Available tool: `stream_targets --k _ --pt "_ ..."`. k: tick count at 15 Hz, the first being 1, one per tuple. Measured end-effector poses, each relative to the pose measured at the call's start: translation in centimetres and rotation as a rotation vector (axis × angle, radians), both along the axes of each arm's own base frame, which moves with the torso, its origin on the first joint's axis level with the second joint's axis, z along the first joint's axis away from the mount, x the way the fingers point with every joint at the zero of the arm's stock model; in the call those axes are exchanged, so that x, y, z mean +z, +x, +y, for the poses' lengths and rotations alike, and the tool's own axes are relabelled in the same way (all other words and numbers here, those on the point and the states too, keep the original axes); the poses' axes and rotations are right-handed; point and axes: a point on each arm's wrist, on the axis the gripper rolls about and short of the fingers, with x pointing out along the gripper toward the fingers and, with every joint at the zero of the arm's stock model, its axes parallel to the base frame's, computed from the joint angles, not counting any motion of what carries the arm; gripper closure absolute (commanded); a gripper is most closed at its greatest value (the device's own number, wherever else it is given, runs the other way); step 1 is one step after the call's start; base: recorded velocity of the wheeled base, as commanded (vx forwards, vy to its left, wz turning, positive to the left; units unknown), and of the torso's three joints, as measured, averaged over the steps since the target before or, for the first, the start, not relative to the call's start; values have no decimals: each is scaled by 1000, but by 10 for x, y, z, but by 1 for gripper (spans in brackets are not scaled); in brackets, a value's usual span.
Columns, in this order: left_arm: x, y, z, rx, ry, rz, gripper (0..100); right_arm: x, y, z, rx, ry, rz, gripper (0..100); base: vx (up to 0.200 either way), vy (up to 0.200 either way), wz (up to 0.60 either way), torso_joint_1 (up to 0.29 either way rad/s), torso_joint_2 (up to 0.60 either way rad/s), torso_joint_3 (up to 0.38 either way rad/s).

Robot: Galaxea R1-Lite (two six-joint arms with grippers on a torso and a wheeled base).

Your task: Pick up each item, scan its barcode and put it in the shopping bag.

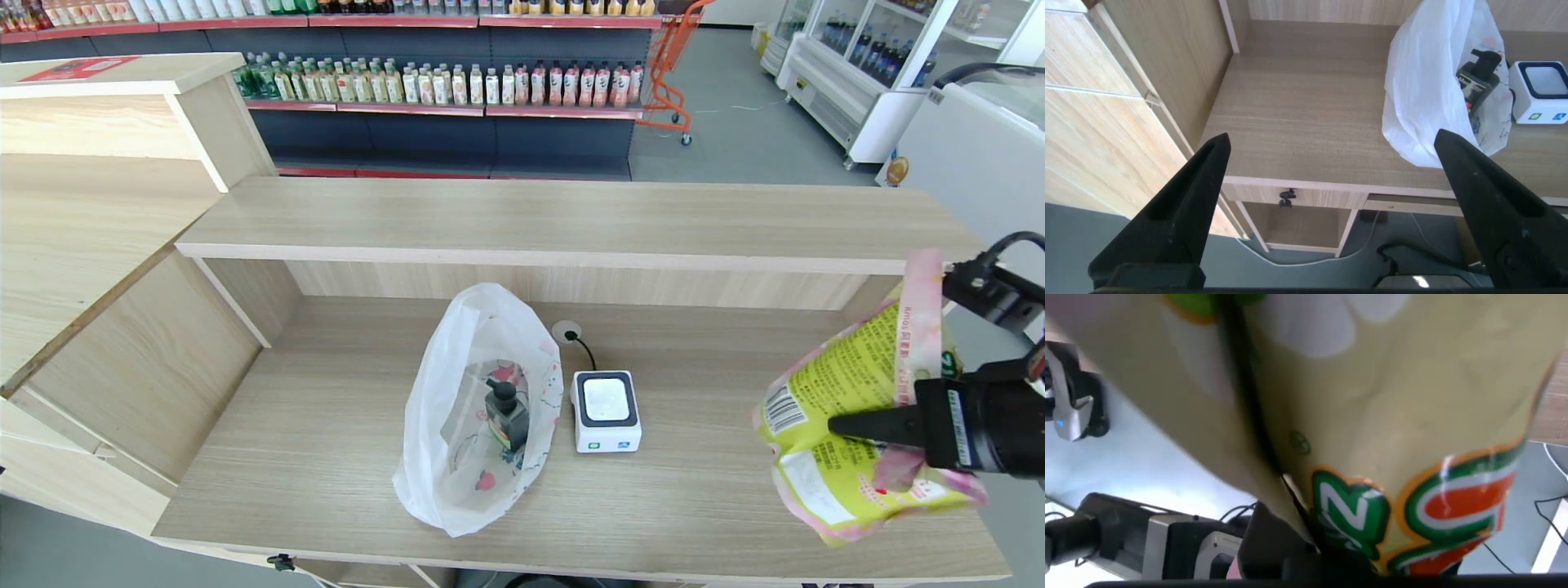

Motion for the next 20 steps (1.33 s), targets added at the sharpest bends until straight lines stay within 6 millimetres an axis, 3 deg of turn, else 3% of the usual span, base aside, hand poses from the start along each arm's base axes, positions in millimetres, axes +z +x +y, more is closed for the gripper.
stream_targets --k 5,10,12,15,20 --pt "0 0 0 0 -5 0 0 5 -40 -13 52 71 -71 100 0 80 0 -3 1 1" --pt "0 0 0 -1 -6 0 0 10 -49 -16 81 111 -101 100 0 200 0 3 2 4" --pt "0 0 0 0 -3 0 0 10 -49 -15 102 124 -94 100 0 0 0 0 0 0" --pt "0 0 0 0 -3 0 0 7 -34 -9 116 126 -78 100 0 0 0 0 0 0" --pt "0 0 0 0 -3 0 0 -11 23 14 219 115 -86 100 0 0 0 0 0 0"
